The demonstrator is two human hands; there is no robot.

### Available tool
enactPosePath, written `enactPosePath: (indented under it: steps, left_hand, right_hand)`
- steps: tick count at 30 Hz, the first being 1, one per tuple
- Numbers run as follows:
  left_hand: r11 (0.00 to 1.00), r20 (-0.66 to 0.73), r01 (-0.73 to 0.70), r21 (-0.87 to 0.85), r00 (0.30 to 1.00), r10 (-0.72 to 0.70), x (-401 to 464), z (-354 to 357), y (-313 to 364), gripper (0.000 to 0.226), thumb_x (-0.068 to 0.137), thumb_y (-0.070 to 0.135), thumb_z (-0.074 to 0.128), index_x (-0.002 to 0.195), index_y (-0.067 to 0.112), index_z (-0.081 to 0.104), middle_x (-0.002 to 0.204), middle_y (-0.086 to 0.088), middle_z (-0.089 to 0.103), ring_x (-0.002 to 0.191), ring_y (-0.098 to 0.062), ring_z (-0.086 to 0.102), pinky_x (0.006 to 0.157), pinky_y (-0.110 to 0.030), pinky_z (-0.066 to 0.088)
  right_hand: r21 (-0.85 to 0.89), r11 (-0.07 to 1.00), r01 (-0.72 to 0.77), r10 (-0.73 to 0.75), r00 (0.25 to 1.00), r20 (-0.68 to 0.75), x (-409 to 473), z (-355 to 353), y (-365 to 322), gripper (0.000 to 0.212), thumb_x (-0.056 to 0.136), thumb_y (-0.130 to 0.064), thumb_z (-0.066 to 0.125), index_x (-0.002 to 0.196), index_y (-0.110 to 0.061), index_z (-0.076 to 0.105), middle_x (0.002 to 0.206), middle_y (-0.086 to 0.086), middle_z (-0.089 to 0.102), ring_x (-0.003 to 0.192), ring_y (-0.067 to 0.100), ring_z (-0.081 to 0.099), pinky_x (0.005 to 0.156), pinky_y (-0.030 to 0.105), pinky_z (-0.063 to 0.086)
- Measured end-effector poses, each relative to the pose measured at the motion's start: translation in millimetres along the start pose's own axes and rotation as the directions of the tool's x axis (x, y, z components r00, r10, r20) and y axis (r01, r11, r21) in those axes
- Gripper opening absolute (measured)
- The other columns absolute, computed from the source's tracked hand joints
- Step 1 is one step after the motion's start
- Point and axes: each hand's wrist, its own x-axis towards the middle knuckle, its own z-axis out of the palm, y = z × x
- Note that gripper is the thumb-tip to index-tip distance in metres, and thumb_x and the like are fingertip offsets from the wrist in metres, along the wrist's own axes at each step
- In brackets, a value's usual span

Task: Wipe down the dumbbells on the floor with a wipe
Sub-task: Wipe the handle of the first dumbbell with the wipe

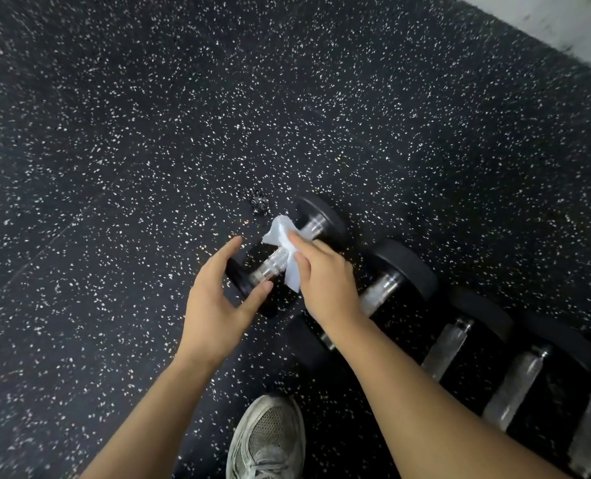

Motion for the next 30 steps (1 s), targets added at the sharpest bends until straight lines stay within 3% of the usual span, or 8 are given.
enactPosePath:
  steps: [7, 10, 14, 17, 20, 23, 26, 30]
  left_hand:
    - [0.997, -0.023, 0.000, -0.083, 1.000, -0.002, -0.2, 4.1, -3.7, 0.076, 0.085, 0.034, 0.083, 0.152, 0.031, 0.046, 0.139, 0.013, 0.062, 0.129, -0.010, 0.058, 0.113, -0.041, 0.046]
    - [0.997, -0.027, -0.001, -0.075, 1.000, -0.001, 0.8, 4.1, -4.2, 0.076, 0.085, 0.034, 0.083, 0.152, 0.032, 0.046, 0.142, 0.015, 0.059, 0.131, -0.006, 0.056, 0.115, -0.035, 0.044]
    - [0.999, -0.021, -0.014, -0.052, 1.000, 0.013, 1.3, 3.1, -3.7, 0.077, 0.085, 0.034, 0.083, 0.153, 0.032, 0.045, 0.145, 0.015, 0.056, 0.134, -0.007, 0.053, 0.116, -0.033, 0.041]
    - [0.999, -0.004, -0.026, -0.032, 1.000, 0.026, 3.0, 2.7, -4.0, 0.075, 0.087, 0.033, 0.082, 0.153, 0.032, 0.045, 0.147, 0.014, 0.055, 0.135, -0.009, 0.052, 0.117, -0.036, 0.040]
    - [0.998, 0.010, -0.055, -0.014, 0.998, 0.055, 6.8, 4.5, -8.7, 0.075, 0.087, 0.031, 0.082, 0.153, 0.028, 0.046, 0.146, 0.008, 0.055, 0.135, -0.016, 0.052, 0.116, -0.043, 0.042]
    - [0.998, 0.018, -0.067, -0.012, 0.998, 0.067, 7.9, 6.4, -12.2, 0.079, 0.086, 0.034, 0.082, 0.155, 0.026, 0.044, 0.154, 0.007, 0.049, 0.145, -0.014, 0.044, 0.120, -0.044, 0.037]
    - [0.995, 0.028, -0.095, 0.012, 0.995, 0.095, 7.6, 6.9, -14.9, 0.080, 0.087, 0.033, 0.083, 0.156, 0.023, 0.043, 0.158, 0.006, 0.046, 0.149, -0.011, 0.039, 0.123, -0.041, 0.033]
    - [0.991, 0.046, -0.110, 0.073, 0.993, 0.107, 8.0, 6.7, -15.0, 0.077, 0.089, 0.037, 0.079, 0.157, 0.027, 0.043, 0.161, 0.010, 0.042, 0.151, -0.006, 0.033, 0.125, -0.021, 0.022]
  right_hand:
    - [0.013, 0.980, 0.197, -0.196, 0.959, 0.203, -4.8, 3.6, 1.7, 0.044, 0.102, -0.008, 0.054, 0.140, -0.029, 0.065, 0.130, -0.012, 0.068, 0.106, 0.015, 0.068, 0.096, 0.033, 0.054]
    - [-0.008, 0.982, 0.188, -0.186, 0.978, 0.095, 2.8, 2.0, 6.6, 0.036, 0.103, -0.015, 0.060, 0.137, -0.026, 0.067, 0.129, -0.008, 0.072, 0.107, 0.015, 0.070, 0.094, 0.036, 0.057]
    - [0.016, 1.000, 0.012, -0.010, 0.994, -0.109, 9.9, -1.5, 9.2, 0.037, 0.104, -0.022, 0.060, 0.140, -0.029, 0.063, 0.116, -0.006, 0.074, 0.093, 0.009, 0.069, 0.086, 0.033, 0.061]
    - [-0.004, 1.000, 0.008, -0.008, 0.990, -0.139, 9.3, 1.1, 6.4, 0.037, 0.105, -0.021, 0.059, 0.140, -0.030, 0.063, 0.117, -0.006, 0.073, 0.093, 0.012, 0.069, 0.085, 0.029, 0.058]
    - [-0.040, 0.983, 0.182, -0.178, 0.981, 0.077, 2.6, 7.5, 4.5, 0.045, 0.099, -0.012, 0.060, 0.138, -0.034, 0.065, 0.119, -0.006, 0.073, 0.096, 0.019, 0.071, 0.085, 0.039, 0.059]
    - [-0.025, 0.963, 0.268, -0.243, 0.907, 0.344, 2.8, 9.1, 0.2, 0.056, 0.091, -0.006, 0.061, 0.137, -0.039, 0.064, 0.128, -0.009, 0.073, 0.110, 0.019, 0.070, 0.095, 0.039, 0.056]
    - [-0.077, 0.969, 0.236, -0.212, 0.947, 0.240, 10.1, 3.0, 1.1, 0.043, 0.098, -0.020, 0.064, 0.136, -0.039, 0.064, 0.123, -0.011, 0.074, 0.102, 0.016, 0.073, 0.091, 0.037, 0.059]
    - [-0.125, 0.992, -0.012, 0.001, 0.996, -0.090, 17.6, -9.9, 5.2, 0.036, 0.105, -0.028, 0.059, 0.140, -0.033, 0.062, 0.105, -0.002, 0.078, 0.086, 0.016, 0.073, 0.080, 0.037, 0.063]
